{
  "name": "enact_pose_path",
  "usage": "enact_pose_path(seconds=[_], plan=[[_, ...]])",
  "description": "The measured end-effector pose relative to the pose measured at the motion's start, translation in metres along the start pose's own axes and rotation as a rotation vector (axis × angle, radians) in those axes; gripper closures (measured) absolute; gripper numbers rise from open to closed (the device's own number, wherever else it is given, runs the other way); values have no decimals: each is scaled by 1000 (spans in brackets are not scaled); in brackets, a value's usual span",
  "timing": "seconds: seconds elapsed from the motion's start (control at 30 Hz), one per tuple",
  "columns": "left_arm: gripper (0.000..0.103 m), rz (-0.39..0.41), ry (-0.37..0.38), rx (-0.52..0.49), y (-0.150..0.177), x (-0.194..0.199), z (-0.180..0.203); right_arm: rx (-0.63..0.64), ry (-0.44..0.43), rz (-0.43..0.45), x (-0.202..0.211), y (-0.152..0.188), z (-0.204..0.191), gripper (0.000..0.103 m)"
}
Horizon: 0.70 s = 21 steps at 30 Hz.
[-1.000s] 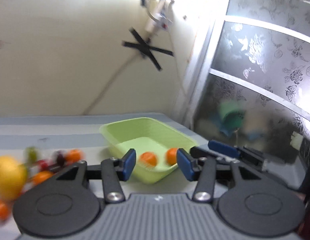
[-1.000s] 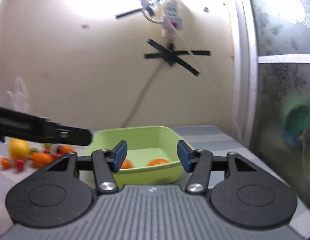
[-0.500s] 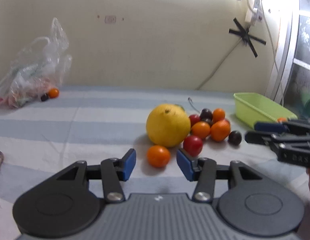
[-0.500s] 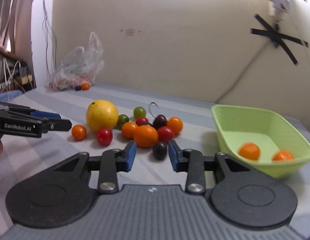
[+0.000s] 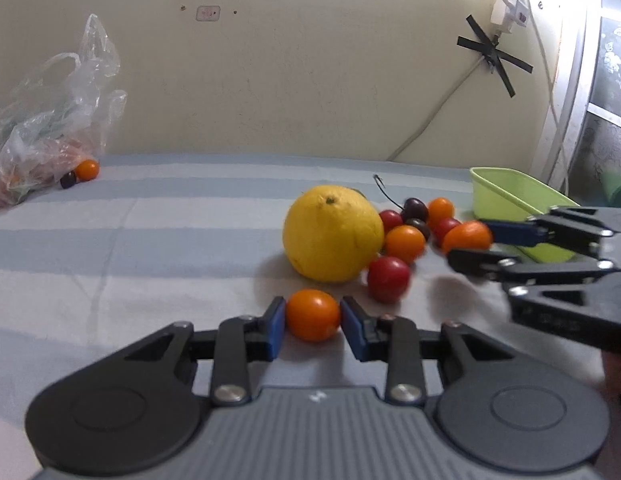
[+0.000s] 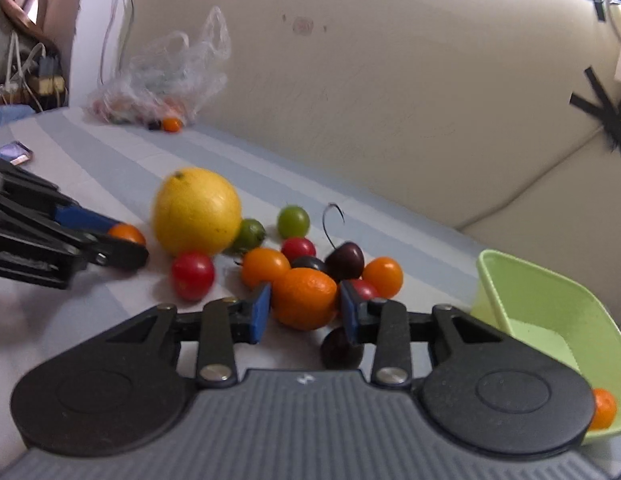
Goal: Organize fruits
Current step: 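Grasp a small orange tomato with the left tool while the right tool grasps a mandarin, then carry both fruits over the green basket and open both tools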
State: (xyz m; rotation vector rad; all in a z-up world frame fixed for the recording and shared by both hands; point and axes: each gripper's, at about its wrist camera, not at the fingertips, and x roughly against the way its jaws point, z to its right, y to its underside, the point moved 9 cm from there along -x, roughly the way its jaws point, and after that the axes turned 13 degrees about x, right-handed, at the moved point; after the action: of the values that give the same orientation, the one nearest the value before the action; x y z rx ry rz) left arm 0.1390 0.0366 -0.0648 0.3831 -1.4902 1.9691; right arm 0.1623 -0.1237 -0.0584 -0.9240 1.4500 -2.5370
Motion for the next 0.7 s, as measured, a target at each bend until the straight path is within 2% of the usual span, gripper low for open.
enact_pose_path(seconds=[0.13, 0.3, 0.47, 0.7], plan=[[73, -38, 122, 32, 19, 18, 28, -36, -21, 46, 47, 7, -6, 64], [73, -62, 256, -43, 36, 24, 89, -123, -21, 13, 90, 43, -4, 64], [73, -98, 258, -123, 55, 14, 129, -167, 15, -8, 111, 68, 4, 63], [69, -96, 183, -195, 65, 11, 138, -197, -13, -21, 110, 80, 5, 60]])
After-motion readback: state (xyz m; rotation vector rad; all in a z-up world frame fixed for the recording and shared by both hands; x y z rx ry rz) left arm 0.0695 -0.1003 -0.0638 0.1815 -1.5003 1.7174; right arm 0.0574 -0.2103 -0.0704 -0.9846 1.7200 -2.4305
